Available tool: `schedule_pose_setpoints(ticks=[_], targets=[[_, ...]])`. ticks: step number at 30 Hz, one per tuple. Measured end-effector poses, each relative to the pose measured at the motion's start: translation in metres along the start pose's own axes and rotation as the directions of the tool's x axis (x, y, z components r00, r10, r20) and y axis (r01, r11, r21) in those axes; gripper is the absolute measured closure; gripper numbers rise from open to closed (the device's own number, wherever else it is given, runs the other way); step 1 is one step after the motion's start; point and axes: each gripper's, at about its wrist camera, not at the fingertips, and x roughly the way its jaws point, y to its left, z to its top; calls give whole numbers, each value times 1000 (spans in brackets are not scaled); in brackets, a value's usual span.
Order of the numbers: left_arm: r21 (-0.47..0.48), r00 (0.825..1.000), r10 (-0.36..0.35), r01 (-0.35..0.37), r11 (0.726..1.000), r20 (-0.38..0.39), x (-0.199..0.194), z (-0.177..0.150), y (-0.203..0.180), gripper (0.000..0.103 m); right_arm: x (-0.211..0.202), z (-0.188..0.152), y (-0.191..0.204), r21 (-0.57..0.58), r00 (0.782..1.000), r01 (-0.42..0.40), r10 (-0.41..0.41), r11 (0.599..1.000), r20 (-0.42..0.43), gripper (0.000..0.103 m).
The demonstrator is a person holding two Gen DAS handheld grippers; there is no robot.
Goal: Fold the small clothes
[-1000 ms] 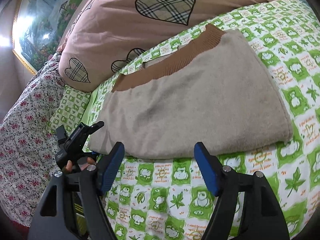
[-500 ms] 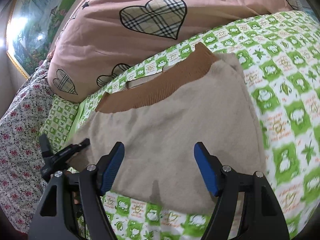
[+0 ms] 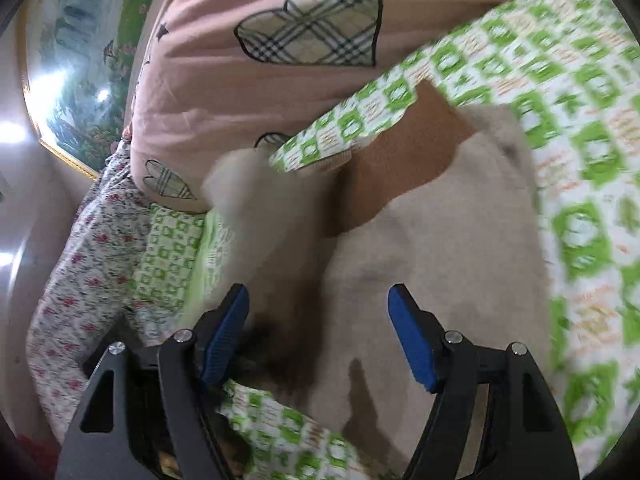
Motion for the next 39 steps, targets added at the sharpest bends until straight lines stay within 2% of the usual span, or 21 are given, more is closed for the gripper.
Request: schedule_pose_setpoints(ticks=[4, 8, 9, 10, 11, 12, 14, 17, 20, 22, 25, 27, 30, 32, 36, 39], targets=[[33, 1000, -10, 10, 999, 15, -4, -5, -4, 80, 30, 16, -2, 35, 998, -19, 21, 999, -55, 30], [8, 999, -45, 45, 999, 15, -8, -4, 8, 80, 73, 32, 4, -5, 990, 77, -78, 997, -121, 30], [1, 999, -49, 49, 999, 15, -9, -4, 9, 80, 82, 35, 6, -10, 988, 79, -79, 997, -131, 31], [-3, 999, -50, 50, 999, 15, -9, -4, 9, 81, 90, 36, 7, -11, 988, 71, -72, 997, -139, 36], [-6, 999, -45, 45, 999, 16, -10, -3, 9, 81, 97, 37, 9, -20, 986, 83, -85, 996, -142, 68], [-10, 999, -51, 51, 999, 17, -11, -2, 7, 81, 101, 38, 10, -27, 983, 102, -105, 994, -151, 85], [-10, 997, -72, 72, 997, 36, -20, 4, -2, 81, 96, 43, 15, -38, 986, 104, -108, 994, -126, 87], [11, 989, -127, 126, 992, 78, -35, 20, -23, 81, 61, 50, 31, -118, 997, 56, -61, 991, -41, 88], [33, 975, -203, 201, 979, 88, -34, 36, -55, 81, 20, 59, 40, -196, 996, 85, -82, 977, 25, 88], [17, 969, -239, 238, 971, 59, -17, 39, -66, 81, 7, 65, 26, -183, 992, 123, -119, 975, 29, 88], [-47, 953, -301, 299, 953, -24, 17, 35, -73, 81, 9, 64, -11, -150, 977, 206, -211, 967, -22, 88], [-54, 950, -306, 303, 951, -54, 28, 29, -77, 81, 15, 57, -35, -125, 967, 244, -252, 962, -47, 88], [-36, 952, -299, 298, 954, -59, 31, 29, -80, 81, 11, 54, -54, -92, 976, 209, -213, 974, -36, 88], [-30, 953, -296, 294, 955, -63, 31, 32, -77, 81, 11, 56, -50, -103, 980, 195, -198, 975, -17, 88], [-49, 949, -306, 303, 952, -79, 26, 27, -75, 79, 18, 56, -47, -147, 968, 247, -252, 958, -12, 88], [-50, 947, -308, 304, 951, -89, 22, 22, -76, 79, 13, 53, -53, -132, 968, 250, -252, 959, 1, 87]])
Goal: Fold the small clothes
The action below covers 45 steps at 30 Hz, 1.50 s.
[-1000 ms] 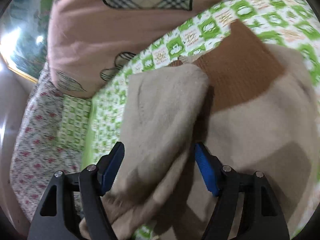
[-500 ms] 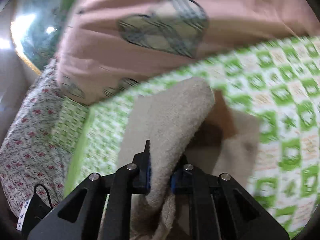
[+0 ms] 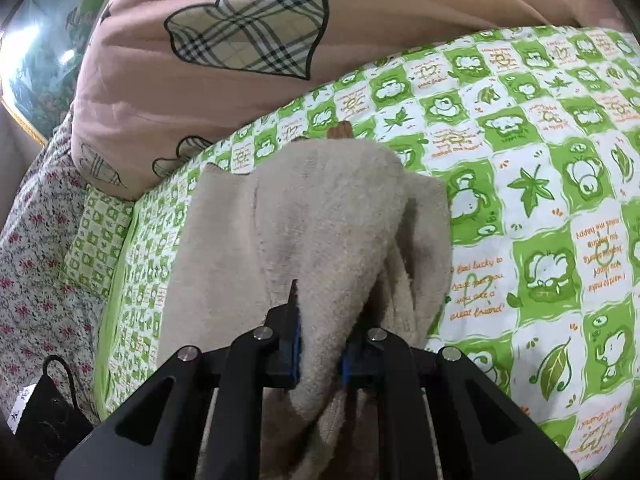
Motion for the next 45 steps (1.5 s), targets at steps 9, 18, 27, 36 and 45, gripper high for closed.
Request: schedule_pose_setpoints(ticks=[9, 18, 27, 36, 45], targets=[[-56, 998, -68, 69, 996, 10, -56, -22, 16, 51, -34, -17, -10, 42, 992, 113, -115, 993, 57, 78], [-243, 995, 95, -90, 966, 12, -84, -10, 114, 17, -55, -31, -8, 72, 998, 17, -21, 997, 52, 17], [-421, 988, -139, 99, 902, -64, -12, -1, 176, 17, -7, -34, -27, 127, 997, -47, 54, 991, -53, 18], [-338, 998, -53, 58, 939, 23, -72, -8, 159, 54, -15, -51, 32, 27, 987, -154, 154, 988, -32, 68], [-355, 995, 65, -35, 934, 73, -231, -87, 186, 54, 15, -120, 142, -80, 920, -386, 377, 919, -108, 69]])
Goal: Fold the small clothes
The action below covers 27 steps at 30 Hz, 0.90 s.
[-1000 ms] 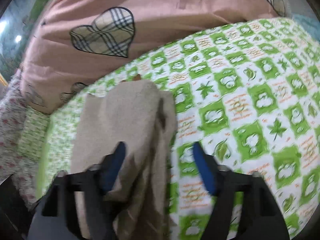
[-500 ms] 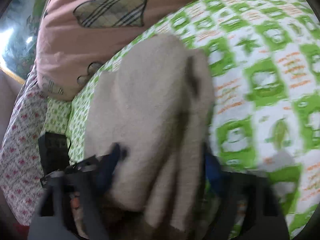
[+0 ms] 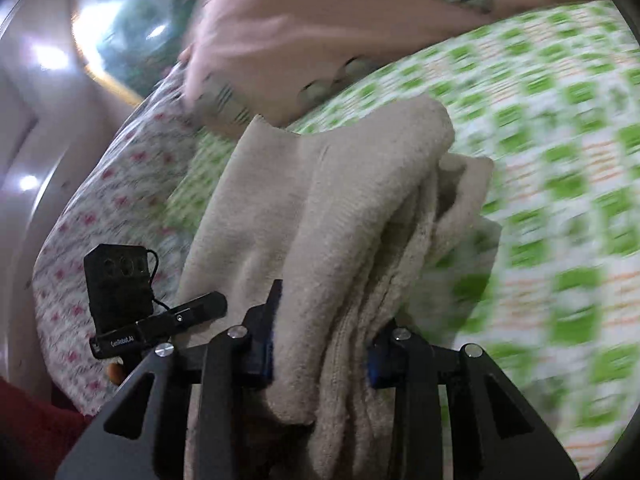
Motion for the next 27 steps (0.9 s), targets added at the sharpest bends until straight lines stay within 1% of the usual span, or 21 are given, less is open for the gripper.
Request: schedule_pose_setpoints(ticks=[2, 5, 6, 7, 8, 9, 10, 11, 12, 14, 15, 17, 19, 21, 23, 25, 26, 27], targets=[[-16, 999, 35, -35, 999, 3, -22, -16, 14, 54, 25, -14, 13, -9, 999, -38, 37, 999, -39, 69], [-43, 997, 72, -72, 996, -10, -31, -39, 36, 53, 53, -35, 18, 6, 994, -53, 53, 999, -99, 69], [-49, 996, 81, -82, 995, -20, -29, -46, 43, 52, 63, -42, 17, 8, 992, -42, 43, 999, -122, 69], [-56, 994, 107, -108, 993, -37, -23, -54, 52, 50, 70, -47, 14, 4, 990, -14, 15, 1000, -142, 68], [-69, 992, 118, -121, 990, -50, -18, -62, 61, 48, 76, -51, 10, 6, 987, 24, -23, 1000, -157, 65], [-102, 993, 106, -111, 989, -49, -17, -68, 69, 45, 80, -57, 2, 38, 984, 45, -38, 998, -174, 62], [-135, 996, 80, -84, 987, -36, -19, -71, 75, 43, 78, -58, -3, 73, 985, 31, -18, 997, -171, 62], [-167, 998, 52, -57, 984, -33, -22, -71, 79, 42, 75, -59, -5, 98, 986, 26, -10, 995, -165, 55], [-178, 999, 43, -48, 983, -34, -24, -70, 80, 40, 70, -59, -5, 105, 985, 67, -49, 992, -166, 47], [-185, 999, 44, -49, 982, -27, -30, -65, 84, 39, 63, -59, 1, 74, 980, 126, -112, 989, -162, 43], [-188, 999, 47, -50, 981, -24, -34, -61, 87, 37, 57, -56, 6, 53, 974, 170, -160, 984, -158, 39], [-194, 999, 46, -48, 980, -14, -37, -56, 92, 35, 50, -50, 14, 26, 965, 228, -223, 973, -139, 38], [-213, 999, 53, -52, 976, 0, -41, -51, 99, 34, 41, -44, 20, -5, 956, 280, -279, 960, -96, 38], [-224, 998, 54, -50, 973, 12, -41, -45, 103, 33, 37, -32, 26, -28, 941, 334, -335, 942, -45, 38], [-234, 998, 55, -48, 971, 23, -39, -39, 109, 32, 39, -24, 31, -35, 941, 339, -340, 940, 0, 38], [-252, 998, 49, -41, 967, 29, -34, -29, 118, 31, 51, -16, 34, -42, 947, 322, -322, 946, -10, 38], [-264, 999, 45, -36, 964, 27, -26, -23, 120, 31, 60, -11, 32, -46, 947, 320, -321, 946, -28, 45], [-276, 999, 48, -39, 960, 26, -17, -15, 120, 30, 68, -9, 30, -49, 945, 323, -325, 945, -44, 78]])
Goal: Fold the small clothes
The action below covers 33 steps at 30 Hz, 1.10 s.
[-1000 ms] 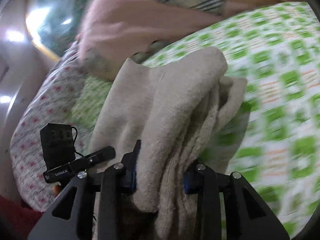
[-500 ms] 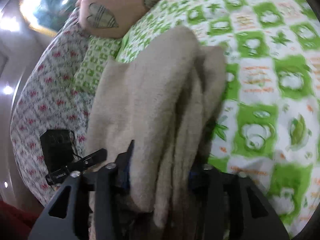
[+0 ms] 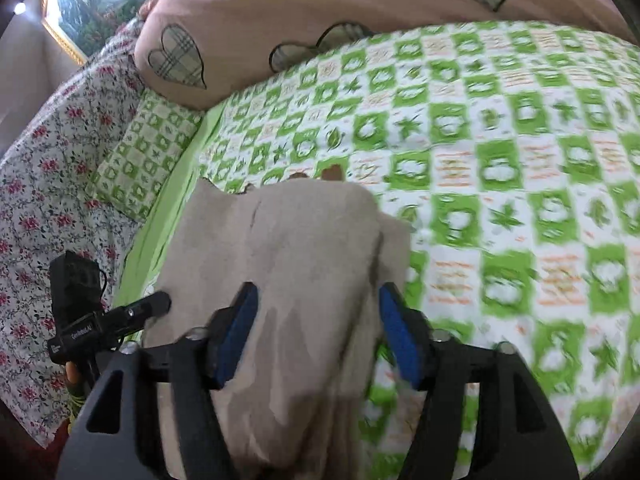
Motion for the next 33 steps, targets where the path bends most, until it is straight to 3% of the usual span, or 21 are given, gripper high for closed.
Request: schedule_pose_setpoints(ticks=[2, 3, 4, 6, 10, 13, 16, 20, 21, 25, 27, 32, 33], targets=[[-9, 1000, 16, -16, 1000, 13, 8, 10, -5, 33, 5, 5, -1, 11, 1000, 6, -6, 1000, -7, 86], [5, 999, 29, -29, 1000, 27, 7, 12, -9, 37, -6, 8, 0, 9, 999, -27, 26, 1000, 41, 96], [34, 998, 47, -48, 998, 41, 6, 14, -16, 41, -18, 10, 3, 0, 995, -56, 56, 998, 85, 96], [81, 993, 104, -108, 991, 53, 12, 17, -27, 45, -33, 11, 1, -1, 991, -13, 13, 1000, 134, 96], [164, 974, 225, -229, 960, 40, 35, 20, -40, 46, -1, 4, -25, 56, 1000, 27, -27, 998, 2, 95], [183, 976, 213, -219, 958, 48, 21, 13, -45, 48, -2, -3, -33, 120, 1000, -12, 11, 993, 5, 91], [228, 974, 212, -224, 948, 76, -11, -10, -52, 47, -29, -13, -27, 135, 998, -49, 44, 990, 40, 87], [248, 976, 191, -212, 945, 107, -57, -62, -52, 46, -64, -45, -14, 95, 995, -86, 80, 992, 64, 53], [249, 976, 185, -209, 946, 117, -66, -75, -52, 46, -72, -56, -10, 74, 993, -99, 94, 992, 69, 51], [266, 971, 202, -229, 936, 124, -88, -135, -53, 46, -90, -94, 6, 12, 990, -137, 137, 990, 37, 51], [293, 967, 216, -247, 924, 132, -87, -157, -58, 46, -93, -106, 15, -44, 994, -108, 109, 993, 20, 51], [357, 951, 277, -308, 882, 137, -59, -184, -69, 46, -80, -118, 34, -146, 997, -78, 77, 986, -14, 53], [358, 946, 290, -324, 876, 145, -53, -185, -70, 44, -79, -118, 38, -166, 997, -79, 78, 983, -11, 67]])
